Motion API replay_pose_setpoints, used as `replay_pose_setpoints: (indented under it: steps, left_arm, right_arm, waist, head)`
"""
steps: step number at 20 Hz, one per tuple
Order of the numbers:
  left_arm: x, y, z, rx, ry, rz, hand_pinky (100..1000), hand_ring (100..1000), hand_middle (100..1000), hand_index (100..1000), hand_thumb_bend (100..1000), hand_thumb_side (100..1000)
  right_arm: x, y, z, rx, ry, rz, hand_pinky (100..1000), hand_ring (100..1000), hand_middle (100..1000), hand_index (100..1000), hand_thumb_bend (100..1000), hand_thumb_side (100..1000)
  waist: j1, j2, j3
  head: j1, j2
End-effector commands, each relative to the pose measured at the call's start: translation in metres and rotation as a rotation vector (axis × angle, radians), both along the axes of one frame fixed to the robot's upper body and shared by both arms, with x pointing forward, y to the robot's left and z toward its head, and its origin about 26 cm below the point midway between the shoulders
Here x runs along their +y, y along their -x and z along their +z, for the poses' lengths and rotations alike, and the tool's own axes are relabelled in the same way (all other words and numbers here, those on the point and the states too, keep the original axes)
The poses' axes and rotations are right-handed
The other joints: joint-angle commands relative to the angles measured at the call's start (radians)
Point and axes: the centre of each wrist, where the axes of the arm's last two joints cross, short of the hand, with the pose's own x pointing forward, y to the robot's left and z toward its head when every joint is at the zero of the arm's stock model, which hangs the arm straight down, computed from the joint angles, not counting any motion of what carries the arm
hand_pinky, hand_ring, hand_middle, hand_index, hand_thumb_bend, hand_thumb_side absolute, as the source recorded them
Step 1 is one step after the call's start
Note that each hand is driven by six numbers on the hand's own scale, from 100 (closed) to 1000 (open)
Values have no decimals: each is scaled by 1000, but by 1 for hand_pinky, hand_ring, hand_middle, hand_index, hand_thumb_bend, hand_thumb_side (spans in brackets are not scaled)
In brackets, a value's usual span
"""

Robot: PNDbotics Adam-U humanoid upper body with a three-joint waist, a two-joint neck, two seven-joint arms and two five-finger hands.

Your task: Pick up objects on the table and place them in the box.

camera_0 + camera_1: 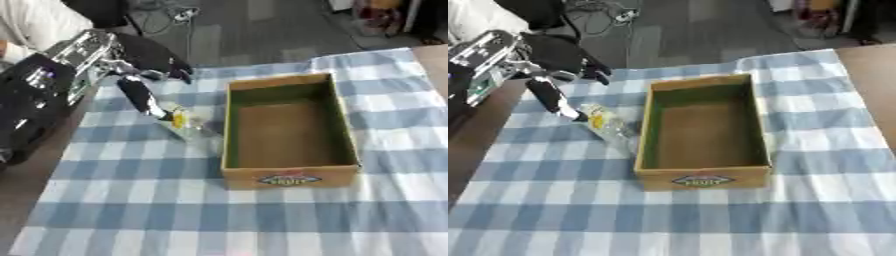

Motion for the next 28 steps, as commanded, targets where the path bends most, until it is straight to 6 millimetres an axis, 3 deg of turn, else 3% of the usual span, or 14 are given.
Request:
replay_pose_setpoints:
  steps: [1, 12, 19, 28]
  left_arm:
    - [12, 0, 6, 218, -312, -57, 933, 944, 1000, 988, 1000, 816]
    - [18, -1, -22, 289, -310, -40, 921, 925, 990, 997, 1000, 810]
    - [18, -2, -21, 268, -320, -30, 929, 936, 1000, 999, 1000, 805]
    - [32, -8, -22, 232, -330, 30, 937, 948, 1000, 998, 1000, 756]
  right_arm:
    - [1, 3, 9, -38, 2, 1, 525, 488, 546, 774, 100, 963]
    - [5, 3, 12, -44, -2, 21, 526, 488, 546, 774, 100, 963]
    - [7, 3, 14, -48, -7, 32, 526, 488, 546, 775, 100, 963]
    - [9, 2, 15, -54, -15, 41, 526, 488, 545, 775, 100, 963]
  waist:
    - [-9, -18, -2]
    - [-10, -13, -19]
    - [-11, -10, -28]
    - [-14, -4, -39]
  head:
    - [14, -17]
    - [43, -3]
    - [59, -2]
    - [58, 29]
